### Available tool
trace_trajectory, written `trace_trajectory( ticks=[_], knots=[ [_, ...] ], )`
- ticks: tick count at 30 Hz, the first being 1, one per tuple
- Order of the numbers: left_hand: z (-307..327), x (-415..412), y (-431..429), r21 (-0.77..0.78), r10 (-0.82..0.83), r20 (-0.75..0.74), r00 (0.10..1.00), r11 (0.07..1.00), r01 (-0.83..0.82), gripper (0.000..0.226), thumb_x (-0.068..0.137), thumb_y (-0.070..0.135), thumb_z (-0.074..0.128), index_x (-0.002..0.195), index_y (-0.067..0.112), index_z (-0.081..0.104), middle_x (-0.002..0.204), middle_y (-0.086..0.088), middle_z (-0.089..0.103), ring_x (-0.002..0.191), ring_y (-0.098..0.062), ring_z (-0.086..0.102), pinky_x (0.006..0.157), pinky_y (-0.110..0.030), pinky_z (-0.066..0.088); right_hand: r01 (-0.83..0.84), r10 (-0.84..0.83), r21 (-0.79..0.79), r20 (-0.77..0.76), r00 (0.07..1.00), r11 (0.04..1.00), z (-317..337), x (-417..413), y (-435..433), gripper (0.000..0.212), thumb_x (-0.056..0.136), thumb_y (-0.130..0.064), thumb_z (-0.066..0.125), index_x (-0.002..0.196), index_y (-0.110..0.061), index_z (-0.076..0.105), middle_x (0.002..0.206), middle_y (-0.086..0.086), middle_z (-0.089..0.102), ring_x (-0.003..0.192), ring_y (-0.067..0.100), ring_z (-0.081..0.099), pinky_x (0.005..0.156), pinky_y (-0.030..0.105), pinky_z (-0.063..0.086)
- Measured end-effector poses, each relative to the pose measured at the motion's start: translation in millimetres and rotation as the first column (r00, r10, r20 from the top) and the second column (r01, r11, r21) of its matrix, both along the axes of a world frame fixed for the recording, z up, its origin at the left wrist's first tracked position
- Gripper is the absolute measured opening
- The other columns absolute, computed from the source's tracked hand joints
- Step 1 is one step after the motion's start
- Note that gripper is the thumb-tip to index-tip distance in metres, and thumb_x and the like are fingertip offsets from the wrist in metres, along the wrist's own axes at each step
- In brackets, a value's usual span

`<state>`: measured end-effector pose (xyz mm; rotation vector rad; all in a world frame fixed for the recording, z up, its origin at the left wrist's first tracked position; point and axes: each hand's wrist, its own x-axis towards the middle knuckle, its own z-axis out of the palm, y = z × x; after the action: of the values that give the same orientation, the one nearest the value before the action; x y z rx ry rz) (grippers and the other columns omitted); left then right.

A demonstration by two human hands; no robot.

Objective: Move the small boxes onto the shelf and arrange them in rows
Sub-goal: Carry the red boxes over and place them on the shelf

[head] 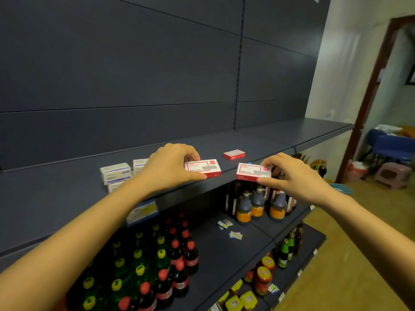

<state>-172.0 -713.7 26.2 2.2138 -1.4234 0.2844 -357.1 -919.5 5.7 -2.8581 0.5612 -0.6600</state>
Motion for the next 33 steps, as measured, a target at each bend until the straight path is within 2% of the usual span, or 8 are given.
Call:
trace_trajectory(
  ticks=[7,12,14,19,22,27,30,33],
  knots=[
    [-6.8,17.2,-93.5,0.036,0.023,-0.022,1.000,0.999,-0.022,0.043,0.069,0.050,0.071,0.102,0.024,0.062,0.107,0.004,0.065,0.096,-0.017,0.058,0.081,-0.039,0.051,0.022,-0.022,-0.004,-0.021,1.000,1.000,-6.9,13.4,-85.8,0.044,0.079,-0.053,0.058,0.115,-0.028,0.053,0.111,-0.007,0.054,0.094,0.012,0.053,0.079,0.039,0.051],
    [-12.0,39.9,-156.3,0.045,0.079,-0.013,0.997,0.996,-0.078,0.039,0.071,0.050,0.071,0.099,0.025,0.061,0.106,0.006,0.064,0.093,-0.017,0.057,0.075,-0.032,0.046,-0.015,0.013,-0.035,-0.071,0.997,0.999,5.2,37.4,-152.7,0.046,0.080,-0.053,0.058,0.118,-0.027,0.052,0.110,-0.010,0.052,0.095,0.007,0.050,0.074,0.029,0.048],
    [-15.2,49.8,-177.8,0.046,0.106,-0.007,0.994,0.993,-0.106,0.039,0.071,0.049,0.071,0.099,0.025,0.061,0.106,0.006,0.064,0.093,-0.017,0.057,0.074,-0.031,0.044,-0.039,0.037,-0.033,-0.063,0.997,0.999,6.1,47.6,-176.4,0.047,0.079,-0.053,0.058,0.118,-0.027,0.053,0.107,-0.013,0.050,0.095,0.006,0.050,0.076,0.029,0.048],
    [-20.3,70.6,-218.2,0.083,0.156,-0.010,0.988,0.984,-0.155,0.040,0.072,0.049,0.069,0.102,0.024,0.060,0.108,0.005,0.063,0.095,-0.017,0.055,0.072,-0.029,0.041,-0.121,0.125,0.055,-0.058,0.991,0.991,-0.3,80.3,-218.2,0.041,0.080,-0.052,0.058,0.113,-0.029,0.054,0.108,-0.011,0.054,0.099,0.009,0.054,0.084,0.039,0.050],
    [-25.1,78.7,-234.5,0.123,0.192,-0.027,0.981,0.975,-0.188,0.039,0.074,0.048,0.069,0.103,0.023,0.060,0.109,0.005,0.062,0.096,-0.017,0.056,0.077,-0.031,0.046,-0.175,0.180,0.075,-0.066,0.981,0.982,-4.5,101.5,-241.9,0.038,0.081,-0.052,0.058,0.112,-0.031,0.054,0.108,-0.014,0.052,0.102,0.010,0.054,0.085,0.042,0.050],
    [-37.8,84.2,-246.4,0.141,0.251,-0.175,0.952,0.963,-0.229,0.039,0.073,0.047,0.071,0.103,0.024,0.060,0.108,0.004,0.064,0.092,-0.013,0.058,0.083,-0.036,0.052,-0.325,0.335,0.107,-0.101,0.937,0.940,-8.5,139.5,-275.2,0.037,0.080,-0.053,0.059,0.111,-0.034,0.053,0.111,-0.017,0.053,0.103,0.007,0.052,0.085,0.039,0.049],
    [-40.4,81.0,-247.7,0.128,0.298,-0.182,0.937,0.952,-0.278,0.039,0.073,0.046,0.070,0.103,0.024,0.060,0.107,0.006,0.063,0.094,-0.011,0.059,0.085,-0.037,0.052,-0.435,0.446,0.108,-0.126,0.886,0.894,-7.0,160.8,-288.7,0.036,0.081,-0.053,0.059,0.112,-0.035,0.055,0.112,-0.017,0.054,0.103,0.006,0.051,0.087,0.038,0.049],
    [-40.7,72.7,-249.0,0.129,0.342,-0.197,0.919,0.938,-0.321,0.040,0.074,0.048,0.068,0.105,0.023,0.059,0.108,0.007,0.063,0.094,-0.008,0.058,0.085,-0.032,0.052,-0.526,0.531,0.080,-0.176,0.829,0.847,-9.2,177.5,-297.4,0.036,0.081,-0.056,0.056,0.112,-0.038,0.054,0.113,-0.020,0.053,0.105,0.004,0.049,0.088,0.035,0.047]
  ],
)
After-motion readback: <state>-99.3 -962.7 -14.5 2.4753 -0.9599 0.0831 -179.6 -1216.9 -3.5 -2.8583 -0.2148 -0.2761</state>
